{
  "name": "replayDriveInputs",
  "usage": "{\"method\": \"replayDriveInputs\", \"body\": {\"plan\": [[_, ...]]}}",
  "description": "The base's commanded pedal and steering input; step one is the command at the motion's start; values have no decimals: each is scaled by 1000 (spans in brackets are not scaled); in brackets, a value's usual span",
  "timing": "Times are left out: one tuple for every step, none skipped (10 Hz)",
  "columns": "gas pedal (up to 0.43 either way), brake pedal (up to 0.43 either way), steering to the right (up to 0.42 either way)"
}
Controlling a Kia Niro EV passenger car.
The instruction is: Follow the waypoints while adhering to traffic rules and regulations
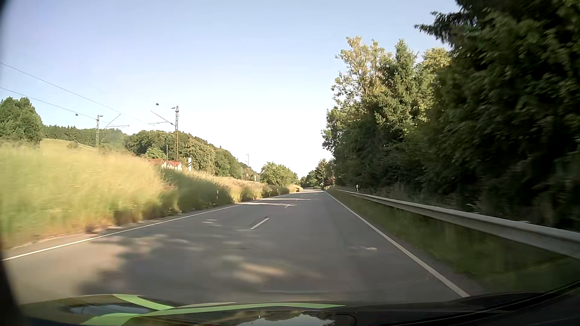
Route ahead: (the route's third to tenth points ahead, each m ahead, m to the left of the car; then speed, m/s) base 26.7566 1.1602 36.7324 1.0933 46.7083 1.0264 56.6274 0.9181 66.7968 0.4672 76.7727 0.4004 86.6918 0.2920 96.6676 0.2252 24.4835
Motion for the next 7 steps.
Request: {"method": "replayDriveInputs", "body": {"plan": [[350,0,1],[358,0,1],[370,0,1],[370,0,1],[331,0,1],[311,0,1],[299,0,0]]}}
